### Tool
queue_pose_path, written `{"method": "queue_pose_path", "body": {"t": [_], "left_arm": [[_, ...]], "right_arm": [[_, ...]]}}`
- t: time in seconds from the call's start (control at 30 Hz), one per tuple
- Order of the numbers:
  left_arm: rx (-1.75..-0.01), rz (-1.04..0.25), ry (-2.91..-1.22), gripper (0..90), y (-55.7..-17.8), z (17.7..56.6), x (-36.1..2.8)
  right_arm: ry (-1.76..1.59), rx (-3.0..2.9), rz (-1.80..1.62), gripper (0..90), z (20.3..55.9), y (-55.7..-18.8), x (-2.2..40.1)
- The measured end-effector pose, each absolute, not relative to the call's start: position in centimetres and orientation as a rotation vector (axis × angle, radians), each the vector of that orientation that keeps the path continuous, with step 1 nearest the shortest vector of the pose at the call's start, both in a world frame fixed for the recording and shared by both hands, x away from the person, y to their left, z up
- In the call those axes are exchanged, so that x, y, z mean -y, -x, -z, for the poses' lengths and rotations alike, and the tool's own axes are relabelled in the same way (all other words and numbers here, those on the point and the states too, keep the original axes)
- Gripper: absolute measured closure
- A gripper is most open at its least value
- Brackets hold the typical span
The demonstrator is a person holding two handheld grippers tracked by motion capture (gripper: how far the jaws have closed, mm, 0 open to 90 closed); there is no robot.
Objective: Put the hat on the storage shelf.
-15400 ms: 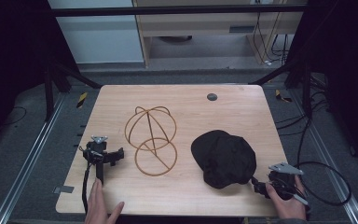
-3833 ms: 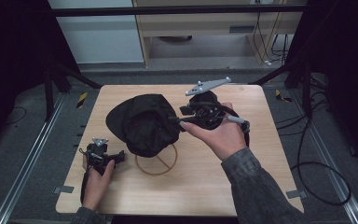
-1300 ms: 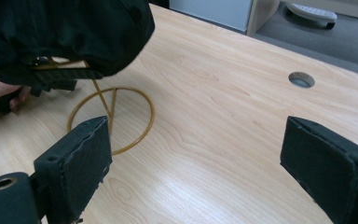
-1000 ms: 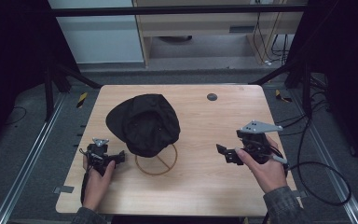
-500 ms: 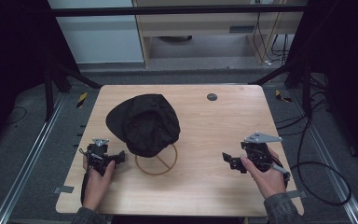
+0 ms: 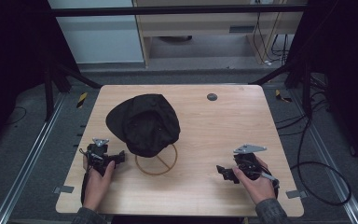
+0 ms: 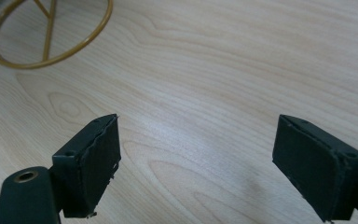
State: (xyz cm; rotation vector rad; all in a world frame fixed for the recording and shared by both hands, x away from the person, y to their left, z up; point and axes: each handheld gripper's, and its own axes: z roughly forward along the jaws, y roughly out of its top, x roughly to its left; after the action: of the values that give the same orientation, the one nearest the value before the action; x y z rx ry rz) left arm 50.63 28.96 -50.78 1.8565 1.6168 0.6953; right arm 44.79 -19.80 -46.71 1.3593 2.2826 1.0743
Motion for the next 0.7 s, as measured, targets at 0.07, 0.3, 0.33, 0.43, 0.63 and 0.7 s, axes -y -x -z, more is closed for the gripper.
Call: {"method": "queue_pose_path", "body": {"t": [0.07,0.3,0.33,0.43,0.63,0.7], "left_arm": [[-1.618,-0.697,-1.858,0.0,-50.6,50.8,-29.0],[-1.621,-0.698,-1.852,0.0,-50.7,50.8,-29.1],[-1.621,-0.698,-1.852,0.0,-50.8,50.8,-29.1],[-1.624,-0.7,-1.851,0.0,-50.8,50.8,-29.2],[-1.634,-0.704,-1.844,0.0,-50.9,50.8,-29.5],[-1.637,-0.704,-1.842,0.0,-50.9,50.8,-29.6]], "right_arm": [[-1.362,-2.284,-1.073,15.1,47.1,-44.9,19.4],[-1.363,-2.281,-1.063,15.1,47.8,-45.4,18.5],[-1.365,-2.277,-1.068,15.2,48.0,-45.5,18.3],[-1.379,-2.262,-1.075,15.2,48.4,-45.9,17.8],[-1.414,-2.224,-1.075,15.1,49.4,-46.8,17.1],[-1.414,-2.22,-1.074,15.1,49.5,-46.9,17.0]]}}
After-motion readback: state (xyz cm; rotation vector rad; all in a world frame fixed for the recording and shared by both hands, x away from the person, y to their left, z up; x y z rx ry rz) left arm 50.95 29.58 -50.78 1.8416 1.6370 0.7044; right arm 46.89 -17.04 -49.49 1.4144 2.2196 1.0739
